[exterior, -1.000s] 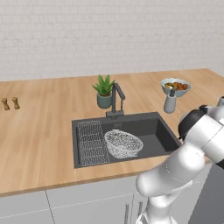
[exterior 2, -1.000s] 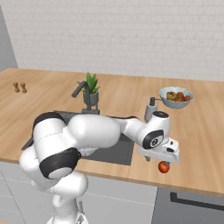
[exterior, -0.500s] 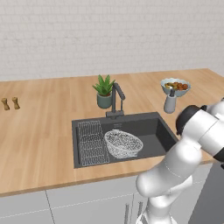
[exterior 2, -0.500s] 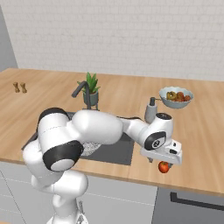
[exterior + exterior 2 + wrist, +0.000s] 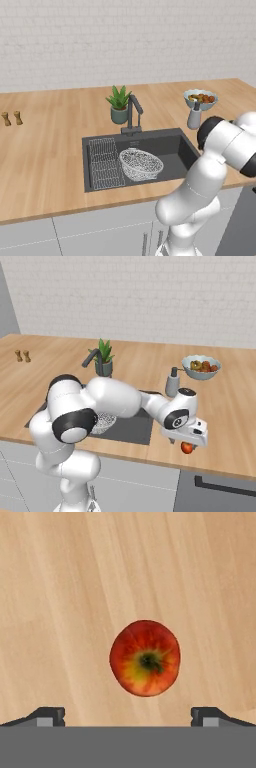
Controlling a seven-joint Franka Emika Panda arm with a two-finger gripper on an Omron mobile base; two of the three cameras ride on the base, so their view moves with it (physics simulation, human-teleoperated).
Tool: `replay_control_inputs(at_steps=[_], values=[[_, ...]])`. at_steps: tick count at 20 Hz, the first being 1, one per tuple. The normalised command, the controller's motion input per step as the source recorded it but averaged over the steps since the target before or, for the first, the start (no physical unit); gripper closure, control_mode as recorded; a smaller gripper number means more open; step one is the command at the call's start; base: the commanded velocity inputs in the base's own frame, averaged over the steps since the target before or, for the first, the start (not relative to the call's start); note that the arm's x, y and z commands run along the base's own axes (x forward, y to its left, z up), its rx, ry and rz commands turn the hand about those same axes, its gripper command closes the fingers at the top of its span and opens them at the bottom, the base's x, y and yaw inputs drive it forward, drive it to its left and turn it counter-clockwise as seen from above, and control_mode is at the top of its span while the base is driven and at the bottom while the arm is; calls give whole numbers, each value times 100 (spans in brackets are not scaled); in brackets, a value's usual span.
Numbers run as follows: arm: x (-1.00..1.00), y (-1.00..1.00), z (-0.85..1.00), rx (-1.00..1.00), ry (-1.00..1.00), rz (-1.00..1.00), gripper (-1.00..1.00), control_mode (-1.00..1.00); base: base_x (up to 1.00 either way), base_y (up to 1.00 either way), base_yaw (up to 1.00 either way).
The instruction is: Put the colander in the sink, put the apple in the colander, and turn on the sink faucet and pour water over the colander.
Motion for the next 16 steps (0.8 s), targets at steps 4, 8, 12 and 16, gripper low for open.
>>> replay_control_inputs(at_steps=[4,8,12,16], values=[[15,0,-15,0,0,0,-100,-100,0,0,0],[14,-3,-13,0,0,0,-100,-100,0,0,0],[3,-13,-5,0,0,0,-100,-100,0,0,0],[1,-16,-5,0,0,0,-100,-100,0,0,0]])
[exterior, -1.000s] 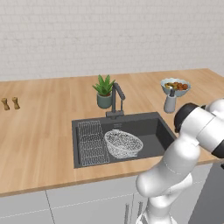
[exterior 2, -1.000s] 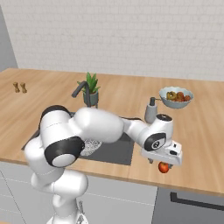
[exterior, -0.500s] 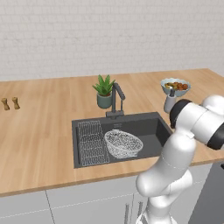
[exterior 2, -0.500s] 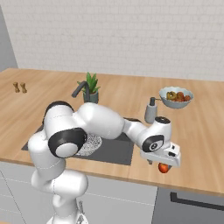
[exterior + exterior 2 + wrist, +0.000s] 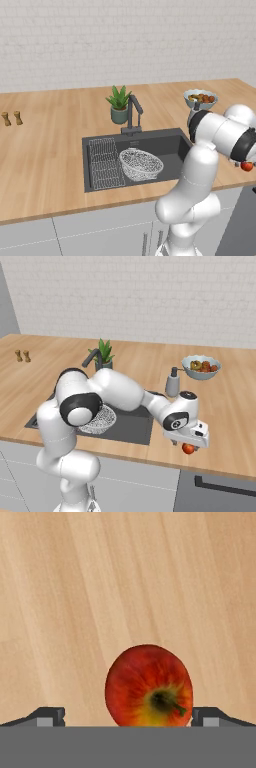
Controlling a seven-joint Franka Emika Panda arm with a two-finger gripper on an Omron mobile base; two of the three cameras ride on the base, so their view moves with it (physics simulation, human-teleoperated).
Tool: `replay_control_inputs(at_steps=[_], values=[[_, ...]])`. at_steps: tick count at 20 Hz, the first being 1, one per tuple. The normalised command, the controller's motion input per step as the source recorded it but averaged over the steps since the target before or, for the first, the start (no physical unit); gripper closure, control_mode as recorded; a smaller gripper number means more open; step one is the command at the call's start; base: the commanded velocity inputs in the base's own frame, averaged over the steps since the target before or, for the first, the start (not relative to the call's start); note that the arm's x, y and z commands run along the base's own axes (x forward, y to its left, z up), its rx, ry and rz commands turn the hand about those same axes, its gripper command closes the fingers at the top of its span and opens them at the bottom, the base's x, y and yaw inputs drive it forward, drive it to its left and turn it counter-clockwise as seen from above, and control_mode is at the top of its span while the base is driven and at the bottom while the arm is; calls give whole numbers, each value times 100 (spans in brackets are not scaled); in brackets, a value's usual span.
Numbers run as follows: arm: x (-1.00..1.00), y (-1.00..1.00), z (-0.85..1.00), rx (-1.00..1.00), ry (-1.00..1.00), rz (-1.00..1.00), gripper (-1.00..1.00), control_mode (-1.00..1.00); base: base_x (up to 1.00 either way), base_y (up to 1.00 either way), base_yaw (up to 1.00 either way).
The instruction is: Put the colander in the sink, put the apple in the colander, and turn on the sink faucet and pour water over the colander.
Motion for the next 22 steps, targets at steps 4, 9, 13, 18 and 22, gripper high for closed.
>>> replay_control_inputs(at_steps=[4,9,13,18,22], values=[[2,-12,-5,0,0,0,-100,-100,0,0,0],[3,0,-8,0,0,0,-100,-100,0,0,0],[2,0,-13,0,0,0,-100,-100,0,0,0],[0,0,-19,0,0,-1,-100,-100,0,0,0],[0,0,-18,0,0,-1,100,-100,0,0,0]])
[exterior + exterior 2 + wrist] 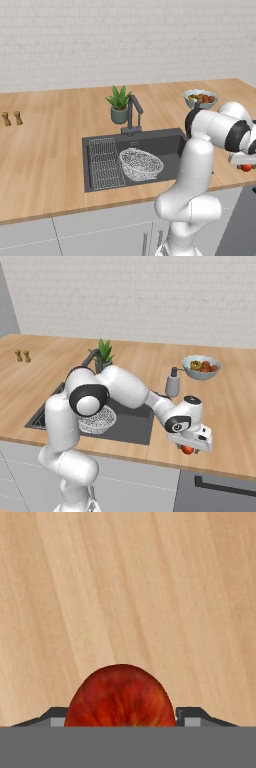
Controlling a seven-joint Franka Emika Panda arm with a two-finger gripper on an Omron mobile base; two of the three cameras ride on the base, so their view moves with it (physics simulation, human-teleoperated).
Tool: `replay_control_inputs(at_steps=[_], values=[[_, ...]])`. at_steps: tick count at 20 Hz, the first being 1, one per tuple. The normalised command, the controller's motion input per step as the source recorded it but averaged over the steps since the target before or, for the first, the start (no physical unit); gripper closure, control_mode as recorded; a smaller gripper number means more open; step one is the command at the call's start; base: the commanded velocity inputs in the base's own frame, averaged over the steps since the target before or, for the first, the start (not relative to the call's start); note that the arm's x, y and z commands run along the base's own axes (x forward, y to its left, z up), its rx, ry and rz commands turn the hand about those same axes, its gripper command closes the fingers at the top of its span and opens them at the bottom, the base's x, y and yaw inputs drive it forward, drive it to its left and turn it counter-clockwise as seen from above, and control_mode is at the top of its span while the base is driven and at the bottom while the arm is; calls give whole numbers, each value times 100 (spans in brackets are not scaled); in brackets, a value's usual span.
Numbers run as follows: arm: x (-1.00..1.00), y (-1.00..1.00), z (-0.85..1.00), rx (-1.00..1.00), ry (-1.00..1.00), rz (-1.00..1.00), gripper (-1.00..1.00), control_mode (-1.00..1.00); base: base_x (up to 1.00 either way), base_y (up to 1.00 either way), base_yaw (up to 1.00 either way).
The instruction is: Put the colander in the sink, put the apple in the colander, and turn on the sink faucet and pour water over the colander.
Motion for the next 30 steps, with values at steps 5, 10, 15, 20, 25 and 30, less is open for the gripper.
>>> replay_control_inputs(at_steps=[5,10,15,20,25,30], values=[[0,0,-1,0,0,-1,100,-100,0,0,0],[0,0,13,0,0,-1,100,-100,0,0,0],[0,19,35,0,0,0,100,-100,0,0,0],[0,67,22,0,2,0,100,-100,0,0,0],[0,81,17,0,0,0,100,-100,0,0,0],[0,65,14,0,0,0,100,-100,0,0,0]])
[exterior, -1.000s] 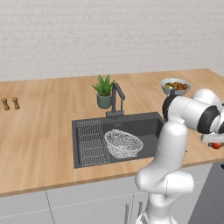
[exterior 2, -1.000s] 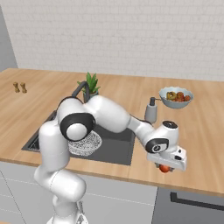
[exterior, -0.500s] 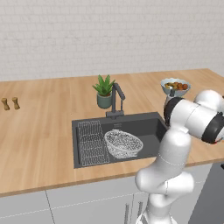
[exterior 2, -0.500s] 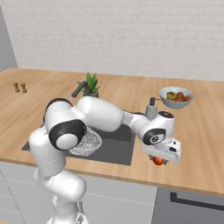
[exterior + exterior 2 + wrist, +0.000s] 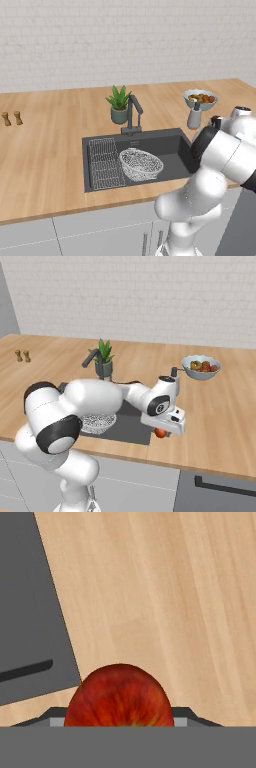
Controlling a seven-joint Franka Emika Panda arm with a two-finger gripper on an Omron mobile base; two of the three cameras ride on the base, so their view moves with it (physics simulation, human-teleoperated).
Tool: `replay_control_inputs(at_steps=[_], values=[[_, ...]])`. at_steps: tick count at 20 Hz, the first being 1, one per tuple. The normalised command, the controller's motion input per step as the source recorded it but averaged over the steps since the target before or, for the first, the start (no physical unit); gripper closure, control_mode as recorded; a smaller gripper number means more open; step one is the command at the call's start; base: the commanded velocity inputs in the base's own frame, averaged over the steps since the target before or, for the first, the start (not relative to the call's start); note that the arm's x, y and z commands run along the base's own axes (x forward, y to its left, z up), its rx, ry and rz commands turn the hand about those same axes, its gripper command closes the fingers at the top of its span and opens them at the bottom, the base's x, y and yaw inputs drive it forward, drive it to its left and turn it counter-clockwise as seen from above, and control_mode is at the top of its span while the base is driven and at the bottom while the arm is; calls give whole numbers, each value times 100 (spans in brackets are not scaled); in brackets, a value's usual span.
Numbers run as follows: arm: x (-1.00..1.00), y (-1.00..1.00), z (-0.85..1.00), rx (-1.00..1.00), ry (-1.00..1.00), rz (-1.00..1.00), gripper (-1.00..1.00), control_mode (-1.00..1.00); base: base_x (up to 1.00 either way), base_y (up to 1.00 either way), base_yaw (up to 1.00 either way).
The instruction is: Put the colander in the sink, put the apple in the colander, and turn on the sink faucet and pour water over the colander.
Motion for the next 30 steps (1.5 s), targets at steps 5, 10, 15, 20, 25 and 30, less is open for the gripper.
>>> replay_control_inputs(at_steps=[5,10,15,20,25,30], values=[[0,52,14,0,0,0,100,-100,0,0,0],[0,56,8,0,0,0,100,-100,0,0,0],[4,58,0,2,-3,0,100,-100,0,0,0],[20,69,0,2,-1,0,100,-100,0,0,0],[38,57,0,7,-2,0,100,-100,0,0,0],[48,55,0,7,0,0,100,-100,0,0,0]])
